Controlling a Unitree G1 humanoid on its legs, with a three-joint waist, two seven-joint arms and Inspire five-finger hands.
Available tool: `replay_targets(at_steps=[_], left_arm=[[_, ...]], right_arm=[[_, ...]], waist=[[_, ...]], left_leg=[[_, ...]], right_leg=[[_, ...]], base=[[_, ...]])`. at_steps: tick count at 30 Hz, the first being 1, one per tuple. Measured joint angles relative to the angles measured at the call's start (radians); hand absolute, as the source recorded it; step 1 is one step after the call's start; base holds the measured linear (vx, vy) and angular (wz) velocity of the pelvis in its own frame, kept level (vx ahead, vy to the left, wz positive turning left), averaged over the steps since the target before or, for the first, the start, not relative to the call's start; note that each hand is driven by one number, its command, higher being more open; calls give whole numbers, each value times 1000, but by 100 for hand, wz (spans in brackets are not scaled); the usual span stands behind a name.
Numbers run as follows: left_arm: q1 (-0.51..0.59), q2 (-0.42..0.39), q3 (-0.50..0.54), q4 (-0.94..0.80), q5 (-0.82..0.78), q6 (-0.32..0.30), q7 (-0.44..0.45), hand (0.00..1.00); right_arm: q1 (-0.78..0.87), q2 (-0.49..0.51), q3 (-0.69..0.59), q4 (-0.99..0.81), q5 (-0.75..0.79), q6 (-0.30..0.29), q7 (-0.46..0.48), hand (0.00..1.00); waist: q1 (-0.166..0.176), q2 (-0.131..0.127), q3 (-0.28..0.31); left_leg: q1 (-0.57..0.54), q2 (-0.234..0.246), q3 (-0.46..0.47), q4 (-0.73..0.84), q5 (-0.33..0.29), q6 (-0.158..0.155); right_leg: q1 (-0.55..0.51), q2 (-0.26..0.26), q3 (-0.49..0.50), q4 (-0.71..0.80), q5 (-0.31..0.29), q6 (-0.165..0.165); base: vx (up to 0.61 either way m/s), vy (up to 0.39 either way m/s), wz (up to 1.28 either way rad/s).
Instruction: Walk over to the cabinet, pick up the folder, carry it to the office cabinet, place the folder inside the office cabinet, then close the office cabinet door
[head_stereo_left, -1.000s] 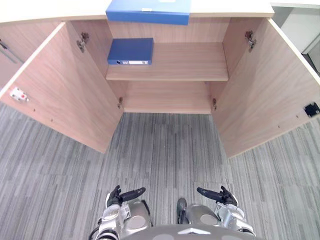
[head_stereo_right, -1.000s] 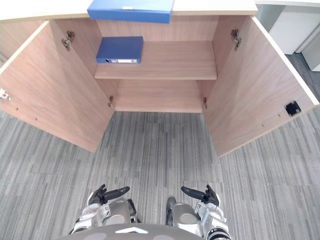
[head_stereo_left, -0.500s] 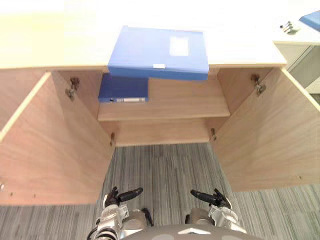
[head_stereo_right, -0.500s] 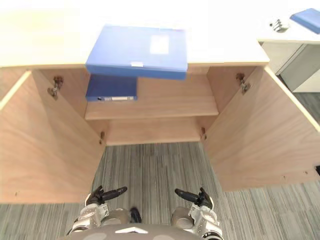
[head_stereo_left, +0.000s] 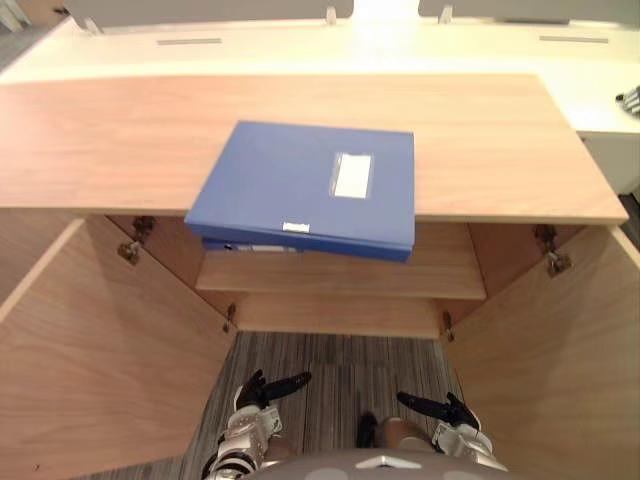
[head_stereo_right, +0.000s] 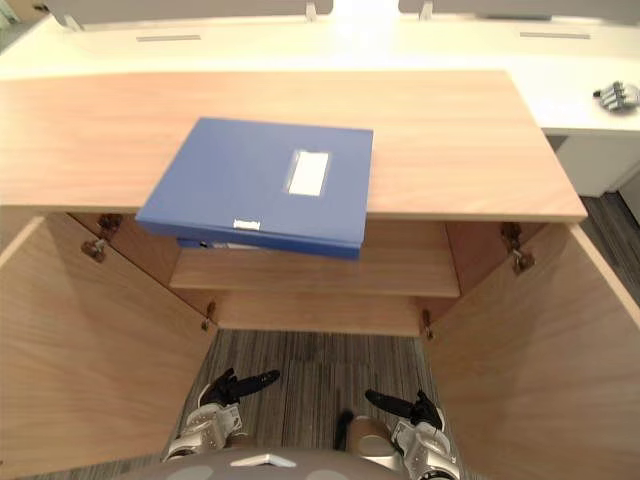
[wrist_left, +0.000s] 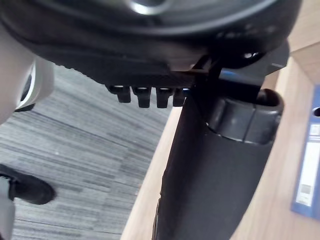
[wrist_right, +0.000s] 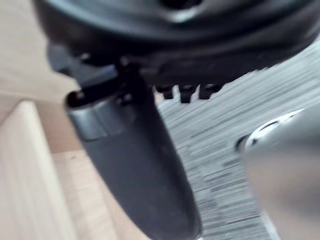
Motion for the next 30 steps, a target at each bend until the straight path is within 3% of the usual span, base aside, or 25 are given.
replay_targets(at_steps=[3, 5, 8, 10, 14, 17, 23, 30], left_arm=[[1, 0, 0, -3, 0, 0, 1, 100], [11, 0, 3, 3, 0, 5, -2, 100], [18, 7, 31, 5, 16, 6, 1, 100], [23, 12, 30, 7, 38, 7, -2, 100], [33, 7, 11, 17, 39, 7, -13, 100], [43, 11, -15, 17, 39, 7, -14, 100], [68, 23, -70, -26, 36, 6, 14, 100], [231, 33, -170, -421, -54, -16, 77, 100]], right_arm=[[-1, -4, 13, -1, 2, 3, 2, 100], [2, -11, 11, 1, 1, 4, 0, 100], [29, 11, 11, 2, -2, 5, -1, 100], [40, 17, 9, 7, -2, 6, -1, 100], [46, 16, 8, 9, -26, 6, 4, 100], [44, 9, -1, 11, -34, 7, 8, 100], [45, 3, -9, 16, -34, 7, 0, 100], [50, -4, 21, 4, -33, -1, -26, 100]], waist=[[6, 10, -6], [5, 33, -23], [4, -6, -53], [4, -18, -62], [2, -7, -84], [3, 8, -84], [4, 16, -89], [10, 12, -83]], left_leg=[[-52, -7, -8, -132, -4, 11], [-29, -24, -25, -303, 79, 11], [20, -55, -5, -391, 80, -4], [55, -79, 25, -424, 84, -5], [96, -115, 47, -473, 96, 4], [119, -122, 49, -511, 109, 1], [158, -137, 33, -617, 174, -2], [159, -151, -33, -668, 208, 18]], right_leg=[[14, 1, 31, -14, -2, 17], [10, 22, 74, -11, -9, 46], [16, 7, 103, -36, 3, 74], [37, -9, 125, -65, 16, 94], [68, -24, 147, -119, 38, 117], [87, -24, 149, -143, 50, 117], [103, -11, 134, -170, 64, 104], [113, -9, 91, -183, 80, 104]], base=[[84, 93, -31], [111, 194, -54], [134, 158, -28], [111, 193, -33], [45, 119, -15], [22, 28, -1], [-28, -30, 7], [-88, -20, 19]])
